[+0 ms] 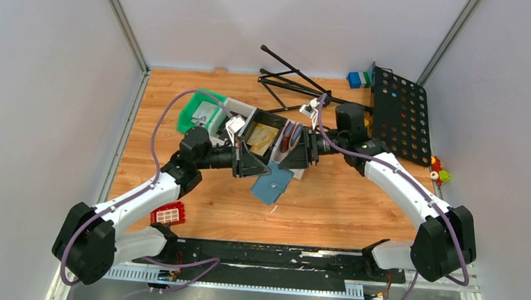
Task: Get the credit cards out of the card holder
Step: Open the card holder.
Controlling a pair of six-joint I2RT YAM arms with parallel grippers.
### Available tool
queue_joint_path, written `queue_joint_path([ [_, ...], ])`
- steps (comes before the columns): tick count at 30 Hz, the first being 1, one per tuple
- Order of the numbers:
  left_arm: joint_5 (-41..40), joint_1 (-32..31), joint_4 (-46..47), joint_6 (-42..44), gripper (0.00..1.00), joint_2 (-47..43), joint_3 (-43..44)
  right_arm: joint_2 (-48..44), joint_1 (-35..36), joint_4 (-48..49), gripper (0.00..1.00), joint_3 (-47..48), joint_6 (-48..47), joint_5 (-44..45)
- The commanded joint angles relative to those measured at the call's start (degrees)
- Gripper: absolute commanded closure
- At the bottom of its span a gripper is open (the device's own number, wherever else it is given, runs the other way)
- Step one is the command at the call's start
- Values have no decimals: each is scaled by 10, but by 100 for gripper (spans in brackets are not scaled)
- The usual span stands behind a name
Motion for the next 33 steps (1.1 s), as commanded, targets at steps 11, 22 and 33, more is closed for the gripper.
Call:
queue_joint_path([
  [11,-246,-4,-216,74,100,-60,-4,-140,137,-61,18,-75,27,566],
  [22,-356,-19,-247,74,100,-125,-6,-144,300,-109,0,-66,78,920],
  [33,-372,-19,-260,52,100,-131,-1,-154,300,9,5,-127,38,749],
])
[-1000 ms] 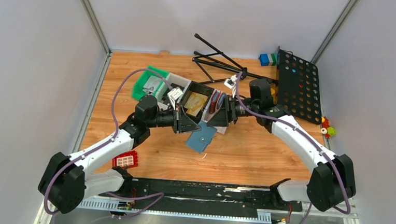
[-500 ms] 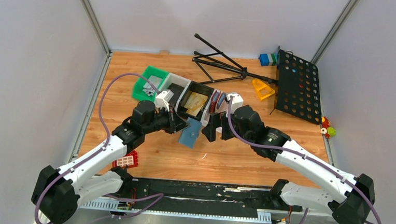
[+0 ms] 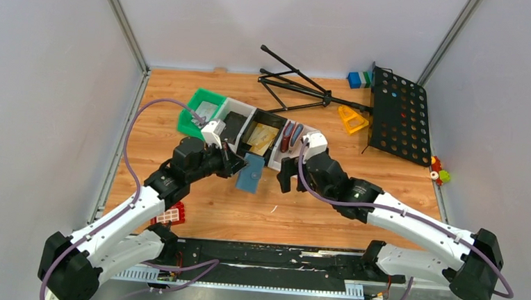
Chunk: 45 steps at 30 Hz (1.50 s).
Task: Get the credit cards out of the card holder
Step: Open the card holder.
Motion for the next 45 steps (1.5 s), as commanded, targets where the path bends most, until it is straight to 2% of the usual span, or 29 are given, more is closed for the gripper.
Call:
queue_joint_path([
  [1,-6,-2,22,-24,100,-2,8,18,9,90,7,-7,21,-116],
  [10,-21,-2,43,-77,100,-1,-2,121,45,125,8,68,37,-144],
  [13,-19,-3,44,-81,100,-1,0,143,47,125,8,85,52,-126],
  [17,-18,-2,44,-86,100,-2,0,165,48,114,18,101,62,-99],
  [22,-16,-3,42,-92,100,-2,3,196,47,61,22,120,79,-47],
  [28,-20,-2,33,-93,100,-1,5,226,45,-72,32,135,129,88],
  [33,-21,-2,31,-95,100,-1,1,223,33,-122,37,114,161,130],
  [39,-18,-2,31,-94,100,4,-1,179,4,-121,39,75,158,135],
  [42,-15,-2,31,-95,100,4,-1,152,-12,-105,41,59,132,115],
  [45,-14,-2,31,-95,100,4,-2,107,-12,-40,41,31,66,41],
])
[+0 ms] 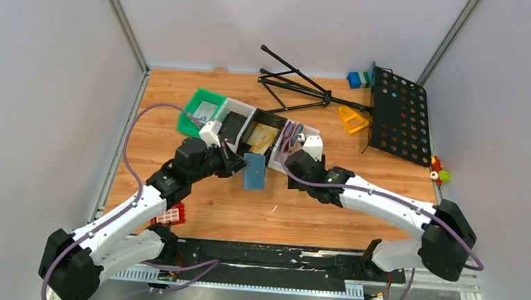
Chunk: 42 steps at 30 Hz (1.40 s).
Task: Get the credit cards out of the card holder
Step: Open the card holder.
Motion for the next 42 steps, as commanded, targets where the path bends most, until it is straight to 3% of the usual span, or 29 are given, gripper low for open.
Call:
queue_joint_path([
  [1,11,-1,29,-7,100,-7,3,-82,0,92,40,-31,-83,-81],
  [6,17,-1,35,-12,100,-3,3,-146,0,253,31,-87,-130,-251],
  [11,26,-2,40,-17,100,2,3,-105,0,266,30,-48,-117,-265],
  [18,31,-1,39,-22,100,1,2,-12,-1,192,47,38,-105,-243],
  [25,32,-2,41,-23,100,0,-6,-9,-1,180,91,24,-104,-246],
  [31,35,-2,39,-20,100,7,-21,-48,-1,186,99,-18,-85,-249],
  [40,71,-9,63,-20,100,7,-85,-75,-1,198,100,-92,-31,-324],
  [42,63,-12,63,-13,95,3,-97,-77,-1,199,100,-102,-20,-327],
])
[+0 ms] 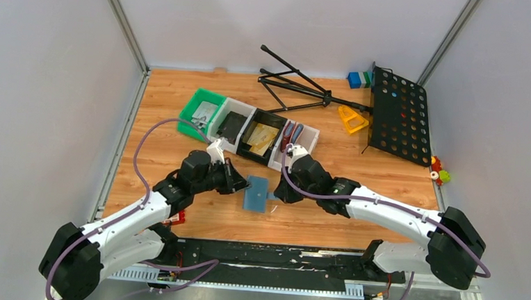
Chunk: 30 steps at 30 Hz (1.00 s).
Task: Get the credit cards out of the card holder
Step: Open the card holder.
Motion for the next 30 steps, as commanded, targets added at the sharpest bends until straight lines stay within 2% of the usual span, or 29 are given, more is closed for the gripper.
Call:
queue_joint_path([
  [1,-7,-5,29,14,92,-5,-14,-13,1,17,100,-14,38,-31],
  [9,-5,-14,32,57,73,37,-39,-11,1,24,100,-34,55,-48],
  [13,-20,-19,-5,72,63,28,-31,-15,1,20,100,-34,52,-47],
  [15,-29,-19,-32,83,54,10,-29,-18,1,20,100,-33,50,-46],
  [17,-23,-20,-41,95,38,-10,-31,-20,1,21,100,-33,50,-49],
  [19,-13,-24,-49,103,30,-26,-31,-21,1,22,100,-32,48,-53],
  [23,-15,-48,-76,110,25,-36,-22,-25,1,23,100,-28,50,-63],
  [25,-14,-64,-81,108,19,-32,-16,-30,1,22,100,-22,51,-72],
  [30,1,-93,-43,75,13,-32,-22,-43,1,30,100,-15,52,-92],
])
